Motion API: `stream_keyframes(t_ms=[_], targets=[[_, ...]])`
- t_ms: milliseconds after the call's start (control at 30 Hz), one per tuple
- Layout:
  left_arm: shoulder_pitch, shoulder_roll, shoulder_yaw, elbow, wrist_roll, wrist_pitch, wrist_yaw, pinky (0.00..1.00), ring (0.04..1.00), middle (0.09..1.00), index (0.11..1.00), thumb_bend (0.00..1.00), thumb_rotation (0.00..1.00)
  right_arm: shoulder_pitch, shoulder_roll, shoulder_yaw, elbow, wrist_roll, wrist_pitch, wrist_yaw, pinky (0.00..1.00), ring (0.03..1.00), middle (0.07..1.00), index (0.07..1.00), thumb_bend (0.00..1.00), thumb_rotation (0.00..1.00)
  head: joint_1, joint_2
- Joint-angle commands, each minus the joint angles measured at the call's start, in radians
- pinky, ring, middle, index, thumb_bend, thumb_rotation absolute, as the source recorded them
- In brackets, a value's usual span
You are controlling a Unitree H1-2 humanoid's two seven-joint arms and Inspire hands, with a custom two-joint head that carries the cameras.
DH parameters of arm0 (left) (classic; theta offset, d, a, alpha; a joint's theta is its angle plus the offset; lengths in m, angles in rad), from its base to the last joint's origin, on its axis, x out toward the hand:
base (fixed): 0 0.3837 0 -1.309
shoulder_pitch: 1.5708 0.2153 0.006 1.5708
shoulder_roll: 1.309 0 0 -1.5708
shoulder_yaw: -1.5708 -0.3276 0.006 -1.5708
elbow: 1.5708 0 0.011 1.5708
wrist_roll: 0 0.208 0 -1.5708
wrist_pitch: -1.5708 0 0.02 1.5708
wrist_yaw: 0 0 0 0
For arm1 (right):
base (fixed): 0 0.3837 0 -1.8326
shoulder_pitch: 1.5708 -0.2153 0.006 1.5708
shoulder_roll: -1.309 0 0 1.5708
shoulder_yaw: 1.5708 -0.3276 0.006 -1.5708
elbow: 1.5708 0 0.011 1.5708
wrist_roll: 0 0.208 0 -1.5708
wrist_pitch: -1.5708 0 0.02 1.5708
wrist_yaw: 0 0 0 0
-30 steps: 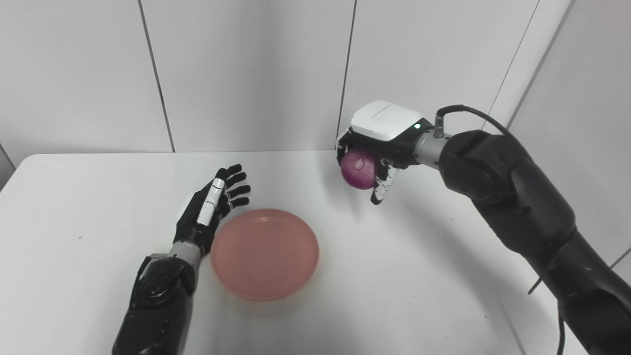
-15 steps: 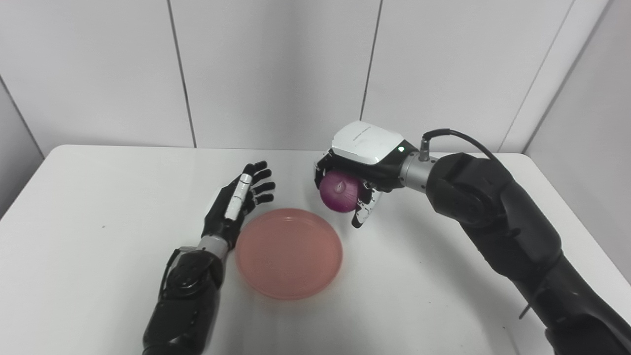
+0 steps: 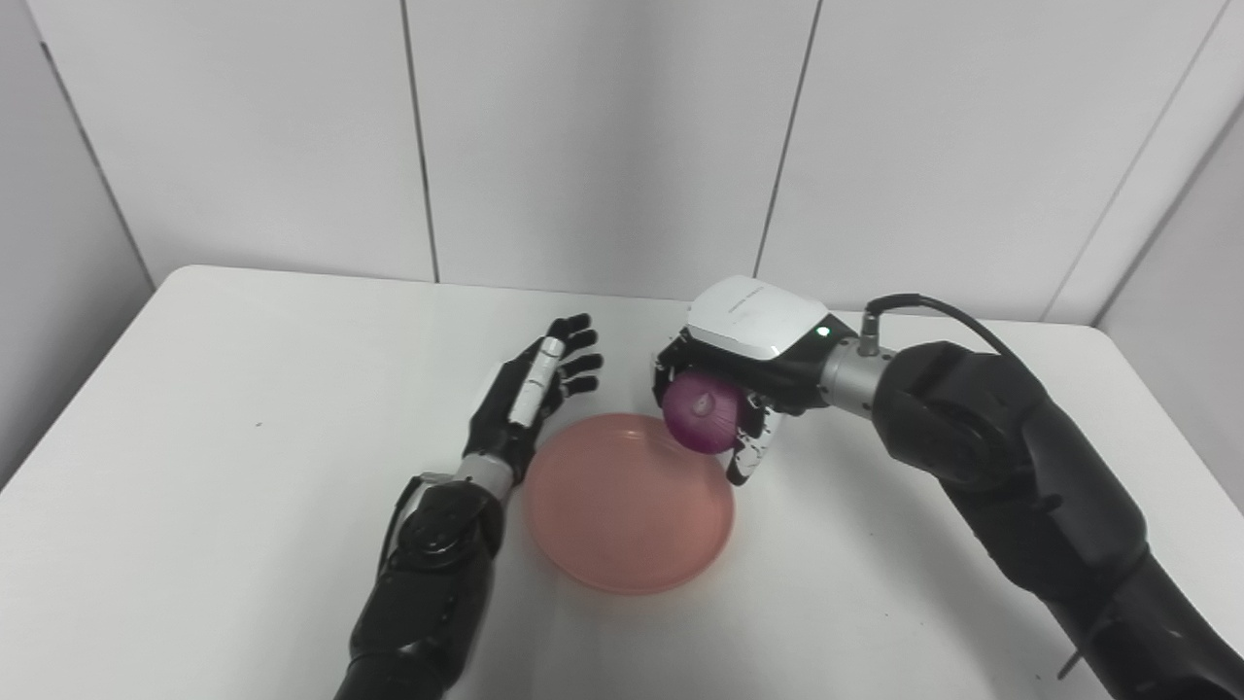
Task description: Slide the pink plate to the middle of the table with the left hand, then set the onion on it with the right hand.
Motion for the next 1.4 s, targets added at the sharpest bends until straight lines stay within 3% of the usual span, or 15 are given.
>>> stream_keyframes(t_ms=[0,167,433,867,1000,1367], targets=[[0.096,-0.023,-0.007,0.114,0.009,0.102,0.013,0.79,0.811,0.868,0.817,0.66,0.87,-0.031,0.013,-0.003,-0.004,-0.003,-0.020,-0.022,0.34,0.415,0.446,0.521,0.52,0.00,0.009,0.000],[0.093,-0.031,-0.003,0.121,0.007,0.099,0.017,0.79,0.811,0.865,0.809,0.67,0.85,-0.027,0.040,0.013,0.019,-0.008,-0.015,-0.019,0.43,0.487,0.471,0.508,0.53,0.00,0.022,-0.003],[0.095,-0.031,-0.007,0.122,0.013,0.095,0.017,0.79,0.811,0.869,0.813,0.67,0.87,-0.027,0.073,0.036,0.083,-0.016,-0.045,-0.051,0.28,0.358,0.419,0.522,0.52,0.00,0.024,-0.004],[0.093,-0.033,-0.001,0.125,0.009,0.100,0.017,0.80,0.817,0.867,0.811,0.67,0.86,-0.006,0.106,0.074,0.145,-0.070,-0.053,-0.103,0.38,0.454,0.459,0.515,0.53,0.00,0.020,-0.003],[0.092,-0.033,-0.003,0.129,0.014,0.099,0.021,0.78,0.806,0.857,0.810,0.67,0.87,0.000,0.107,0.080,0.150,-0.068,-0.062,-0.109,0.31,0.369,0.424,0.527,0.52,0.00,0.020,-0.003],[0.088,-0.035,-0.002,0.138,0.014,0.097,0.020,0.79,0.809,0.860,0.809,0.67,0.87,0.011,0.107,0.088,0.175,-0.069,-0.085,-0.143,0.30,0.369,0.427,0.526,0.52,0.00,0.018,-0.001]])
